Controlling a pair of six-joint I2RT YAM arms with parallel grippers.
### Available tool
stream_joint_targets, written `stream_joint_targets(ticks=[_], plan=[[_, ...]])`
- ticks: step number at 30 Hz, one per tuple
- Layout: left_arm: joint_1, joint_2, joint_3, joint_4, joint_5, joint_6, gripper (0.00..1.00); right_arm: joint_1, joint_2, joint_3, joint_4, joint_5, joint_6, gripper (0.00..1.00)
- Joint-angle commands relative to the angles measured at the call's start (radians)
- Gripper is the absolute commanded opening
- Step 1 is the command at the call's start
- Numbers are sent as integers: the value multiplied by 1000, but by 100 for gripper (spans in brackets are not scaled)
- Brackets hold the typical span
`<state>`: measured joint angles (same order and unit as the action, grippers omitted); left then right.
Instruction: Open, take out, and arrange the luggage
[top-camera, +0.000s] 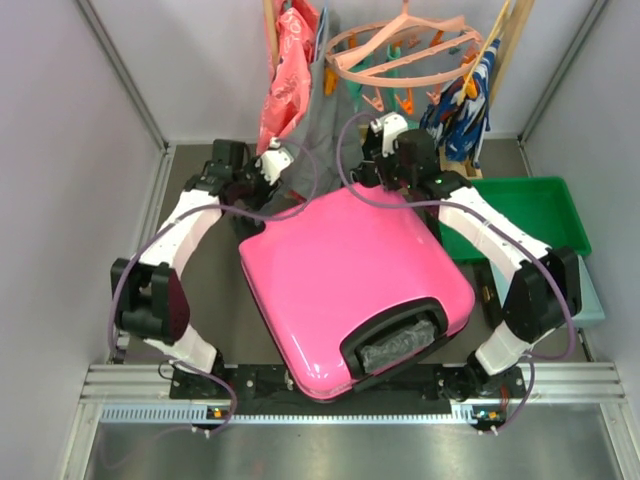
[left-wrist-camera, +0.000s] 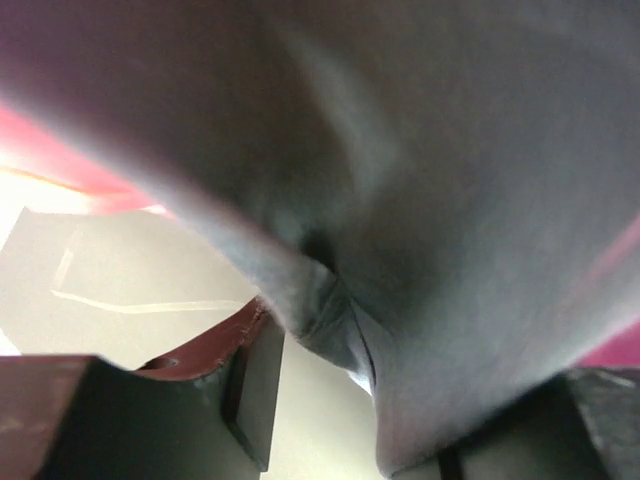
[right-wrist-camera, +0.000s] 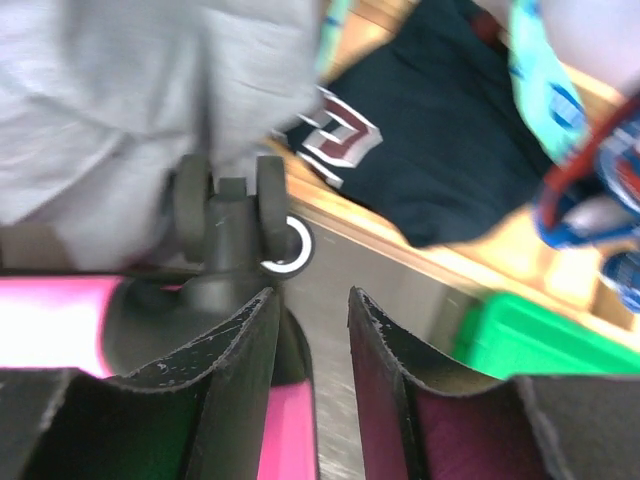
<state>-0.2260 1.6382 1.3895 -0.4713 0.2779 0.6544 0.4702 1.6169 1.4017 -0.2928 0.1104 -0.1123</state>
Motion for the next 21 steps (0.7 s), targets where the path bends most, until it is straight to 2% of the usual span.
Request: stream_joint_targets(ticks=[1,6,8,10,14,18,21], plan=[[20,-158,-116,-151,127,88,47,137,57,3,-170,-198,20,39],[43,-300,-173,-220,168,85,51,166,93,109,-230,-155,43,44],[65,-334,-161,-298,198,93,53,173,81,151,-272,-126,65,50],[85,-351,-156,-329,207,99,54,189,42,177,-344,-10,89,57],[134,-370,-161,-340,179,97,54,196,-72,197,-474,112,204,58],[149,-367,-161,-339,159,79,54,206,-205,177,-723,227,328,58],[151,-365,-161,-303,135,36,57,208,-316,116,-868,299,497,58]])
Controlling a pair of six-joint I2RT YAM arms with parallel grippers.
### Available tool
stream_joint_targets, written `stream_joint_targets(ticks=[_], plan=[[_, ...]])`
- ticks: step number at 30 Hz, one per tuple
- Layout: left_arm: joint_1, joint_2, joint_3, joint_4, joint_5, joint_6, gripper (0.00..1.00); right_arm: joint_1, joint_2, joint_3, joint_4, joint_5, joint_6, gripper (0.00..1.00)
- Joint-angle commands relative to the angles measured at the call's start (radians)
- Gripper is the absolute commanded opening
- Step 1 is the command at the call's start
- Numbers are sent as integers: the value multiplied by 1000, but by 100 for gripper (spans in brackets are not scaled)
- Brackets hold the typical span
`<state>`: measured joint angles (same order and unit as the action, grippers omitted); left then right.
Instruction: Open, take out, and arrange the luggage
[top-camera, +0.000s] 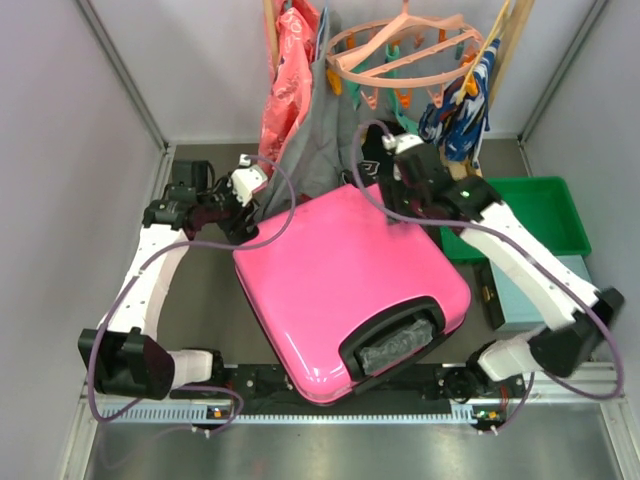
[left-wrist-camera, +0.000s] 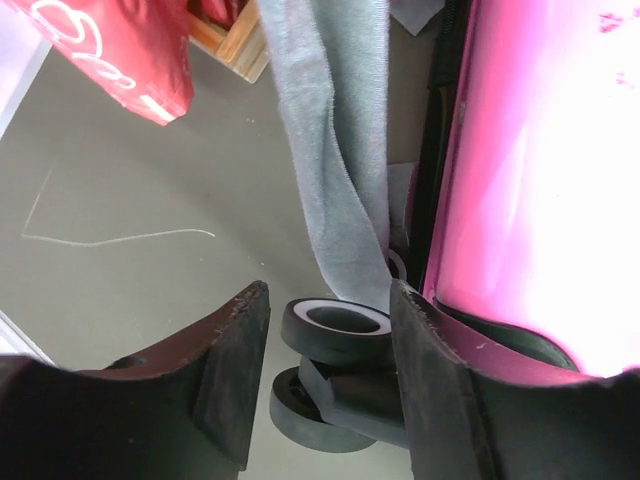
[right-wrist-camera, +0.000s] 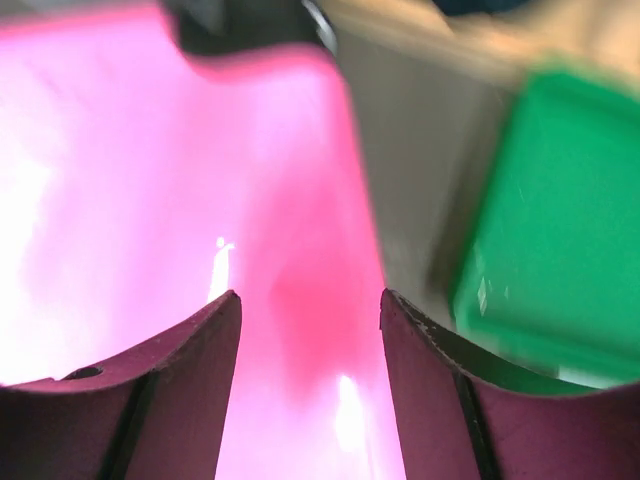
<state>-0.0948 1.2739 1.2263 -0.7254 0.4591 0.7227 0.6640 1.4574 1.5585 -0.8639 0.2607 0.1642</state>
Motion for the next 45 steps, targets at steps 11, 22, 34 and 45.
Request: stream_joint_targets(ticks=[11,22,34,45], plan=[[20,-1,30,49,-174,-135,69,429,-436,-216,-738,184,983,57],[20,44,-1,113,-151,-97,69,617,-460,-270,-751,26,1273,72],[21,123,-1,144,-100,-65,69,664,-413,-321,-753,-73,1337,66],[21,76,-48,41,58,66,67,678,-393,-354,-700,184,1424,68]])
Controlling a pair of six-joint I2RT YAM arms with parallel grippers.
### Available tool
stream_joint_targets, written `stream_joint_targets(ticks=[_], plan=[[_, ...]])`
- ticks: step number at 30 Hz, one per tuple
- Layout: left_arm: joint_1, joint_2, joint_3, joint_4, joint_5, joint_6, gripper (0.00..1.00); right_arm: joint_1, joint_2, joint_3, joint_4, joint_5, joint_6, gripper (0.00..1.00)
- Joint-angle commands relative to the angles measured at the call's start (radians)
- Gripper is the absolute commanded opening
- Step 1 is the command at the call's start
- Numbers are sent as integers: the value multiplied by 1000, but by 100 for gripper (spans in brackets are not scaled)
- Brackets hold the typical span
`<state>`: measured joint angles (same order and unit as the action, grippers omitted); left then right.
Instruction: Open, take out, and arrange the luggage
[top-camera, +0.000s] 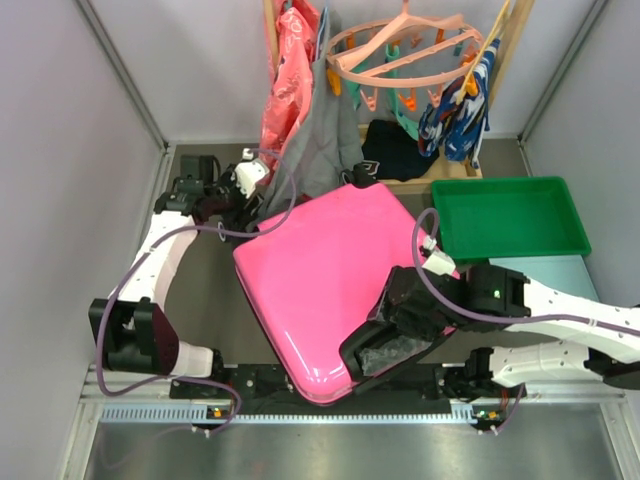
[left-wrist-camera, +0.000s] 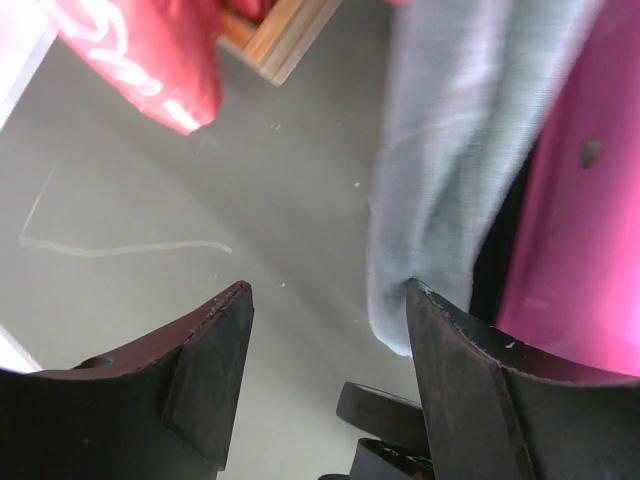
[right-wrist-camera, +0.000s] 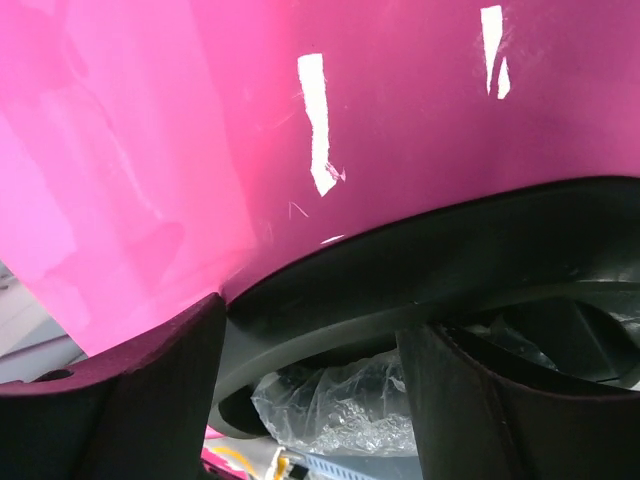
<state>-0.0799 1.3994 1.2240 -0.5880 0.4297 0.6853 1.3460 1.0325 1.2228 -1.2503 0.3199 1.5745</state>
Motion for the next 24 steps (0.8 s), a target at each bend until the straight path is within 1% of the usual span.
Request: stream_joint_targets(ticks=[1,2,3,4,5,6,8,9,10,11,12,14,16,17,19,24], plan=[[6,-59,-67,-110,101,123,67,-28,55,-22,-269,148,-28,68],[6,-71,-75,-131,134,160,67,-51,70,-11,-229,156,-80,68],[15,-94,-80,-175,159,181,67,-95,92,1,-197,165,-172,69],[23,-105,-87,-206,187,204,67,-111,128,20,-137,201,-220,69],[31,-115,-89,-231,237,239,67,-126,147,56,-118,221,-260,69],[40,-134,-89,-277,248,252,67,-145,162,75,-94,240,-342,69],[42,-143,-92,-324,247,282,66,-214,185,113,-31,274,-416,69],[43,-146,-98,-352,238,292,66,-235,186,118,3,283,-491,69],[43,-149,-121,-378,230,301,66,-281,186,118,85,289,-528,68],[43,-154,-133,-392,222,309,65,-297,182,106,133,285,-563,68],[45,-163,-145,-404,199,315,64,-309,184,96,181,277,-646,68],[48,-190,-175,-421,181,312,64,-341,207,90,267,257,-689,68],[48,-214,-185,-446,178,319,64,-366,225,89,327,216,-770,68],[48,-232,-185,-472,179,324,64,-395,239,89,377,200,-792,68],[48,-246,-169,-495,190,321,64,-419,274,93,423,151,-859,68],[48,-257,-89,-454,201,215,65,-497,331,104,534,104,-950,68]])
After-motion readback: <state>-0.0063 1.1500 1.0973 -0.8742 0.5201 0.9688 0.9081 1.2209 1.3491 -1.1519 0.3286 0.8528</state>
